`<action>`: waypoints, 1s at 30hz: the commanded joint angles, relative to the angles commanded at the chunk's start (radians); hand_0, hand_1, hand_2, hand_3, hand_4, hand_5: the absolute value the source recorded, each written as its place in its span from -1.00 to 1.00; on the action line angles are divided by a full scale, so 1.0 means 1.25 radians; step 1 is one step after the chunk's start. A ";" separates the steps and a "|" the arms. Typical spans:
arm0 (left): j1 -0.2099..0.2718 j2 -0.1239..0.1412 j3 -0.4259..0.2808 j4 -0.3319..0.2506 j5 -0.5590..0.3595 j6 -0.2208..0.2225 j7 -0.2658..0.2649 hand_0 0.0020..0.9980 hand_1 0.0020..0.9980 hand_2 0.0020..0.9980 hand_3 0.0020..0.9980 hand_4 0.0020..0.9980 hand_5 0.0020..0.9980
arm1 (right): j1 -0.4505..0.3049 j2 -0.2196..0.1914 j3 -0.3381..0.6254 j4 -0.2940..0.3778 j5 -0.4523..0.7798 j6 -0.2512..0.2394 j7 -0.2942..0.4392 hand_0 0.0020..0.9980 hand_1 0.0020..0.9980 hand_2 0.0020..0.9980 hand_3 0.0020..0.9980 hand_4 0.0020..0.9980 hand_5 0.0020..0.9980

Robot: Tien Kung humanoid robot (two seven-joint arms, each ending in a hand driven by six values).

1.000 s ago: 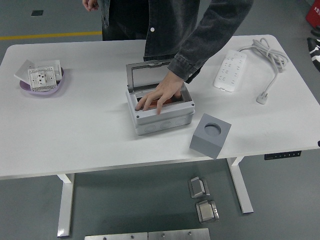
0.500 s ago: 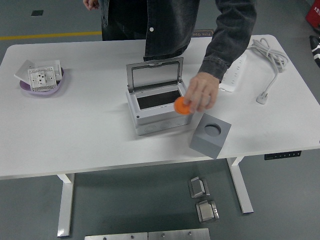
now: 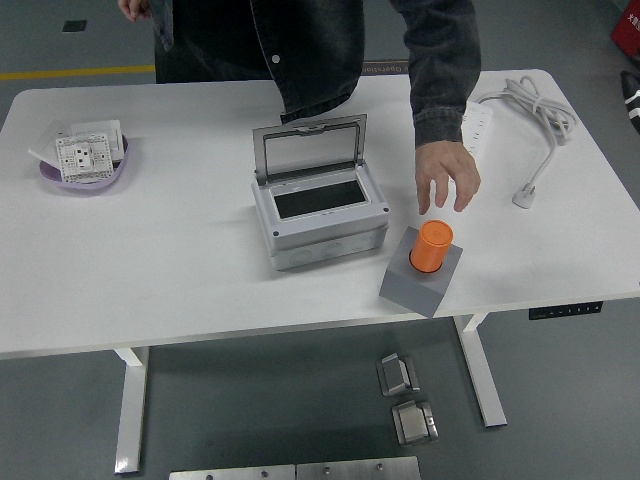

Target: Pick up the cylinder from the cube,place it in the box,flap close box

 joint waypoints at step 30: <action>0.003 -0.006 -0.020 -0.001 0.025 -0.001 0.007 0.33 0.30 0.08 0.15 0.10 -0.52 | 0.065 0.090 -0.462 -0.115 0.144 0.010 0.118 0.82 0.99 1.00 1.00 0.75 -0.16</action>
